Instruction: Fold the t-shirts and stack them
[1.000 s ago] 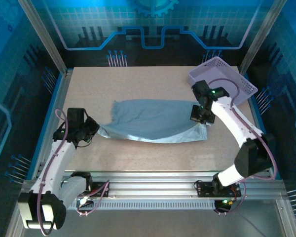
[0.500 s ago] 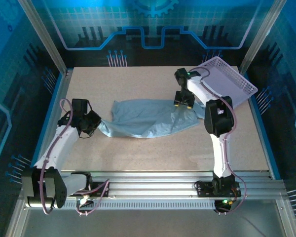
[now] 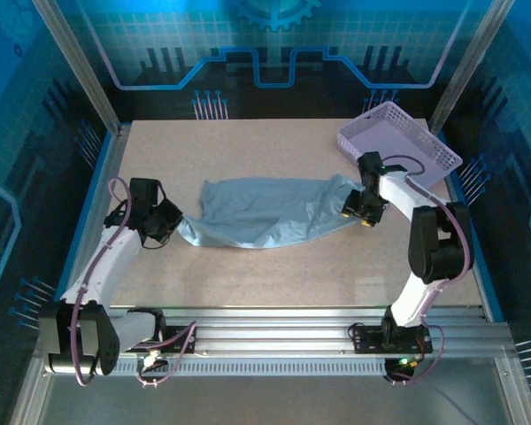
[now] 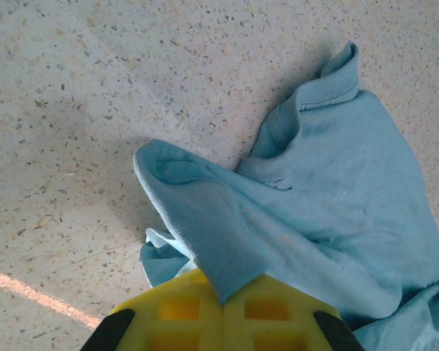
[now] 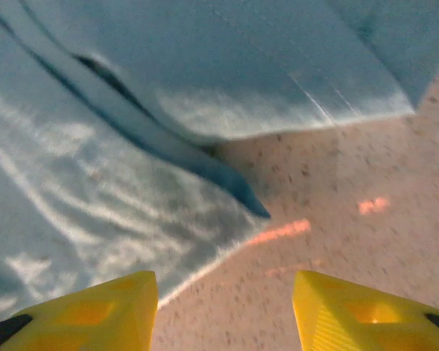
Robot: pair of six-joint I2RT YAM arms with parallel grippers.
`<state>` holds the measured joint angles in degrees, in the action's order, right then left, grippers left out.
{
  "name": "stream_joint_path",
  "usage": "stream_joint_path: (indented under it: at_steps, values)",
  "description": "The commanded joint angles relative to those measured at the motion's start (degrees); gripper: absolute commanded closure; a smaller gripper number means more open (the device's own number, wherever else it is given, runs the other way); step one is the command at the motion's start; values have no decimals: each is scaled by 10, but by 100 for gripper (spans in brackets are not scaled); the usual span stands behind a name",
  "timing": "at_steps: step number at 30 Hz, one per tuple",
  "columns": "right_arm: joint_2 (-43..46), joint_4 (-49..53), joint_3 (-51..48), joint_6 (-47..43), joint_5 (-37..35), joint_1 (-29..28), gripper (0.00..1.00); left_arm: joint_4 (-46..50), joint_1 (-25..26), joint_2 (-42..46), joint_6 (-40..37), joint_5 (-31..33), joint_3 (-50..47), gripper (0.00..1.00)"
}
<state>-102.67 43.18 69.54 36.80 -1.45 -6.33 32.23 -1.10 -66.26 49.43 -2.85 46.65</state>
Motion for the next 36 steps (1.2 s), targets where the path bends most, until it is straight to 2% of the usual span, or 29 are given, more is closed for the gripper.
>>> stream_joint_path:
  at_steps: [1, 5, 15, 20, 23, 26, 32, 36]
  values:
    - [-37, -28, 25, -6, 16, 10, 49, 0, 3, 12, -6, -12, 0, 100]
    - [-81, 11, 57, -2, 0, 12, 53, -1, 3, 18, -4, -11, -1, 100]
    - [-66, 31, 33, 16, -23, 10, 50, -6, 3, 13, 1, -14, 2, 100]
    - [-89, 7, 36, 23, -11, 9, 66, -11, 3, 6, 1, -18, 4, 100]
    - [-94, 6, 49, 36, -16, 8, 82, -14, 3, 1, 1, -19, 6, 100]
    - [-61, 12, 57, 51, -32, 2, 99, -15, 3, -1, 1, -18, 12, 100]
    - [8, 82, 130, 61, -43, -15, 100, -16, 3, -16, 5, -18, 53, 100]
    - [42, 119, 202, 58, -42, -25, 100, -8, 3, -31, -1, -7, 117, 100]
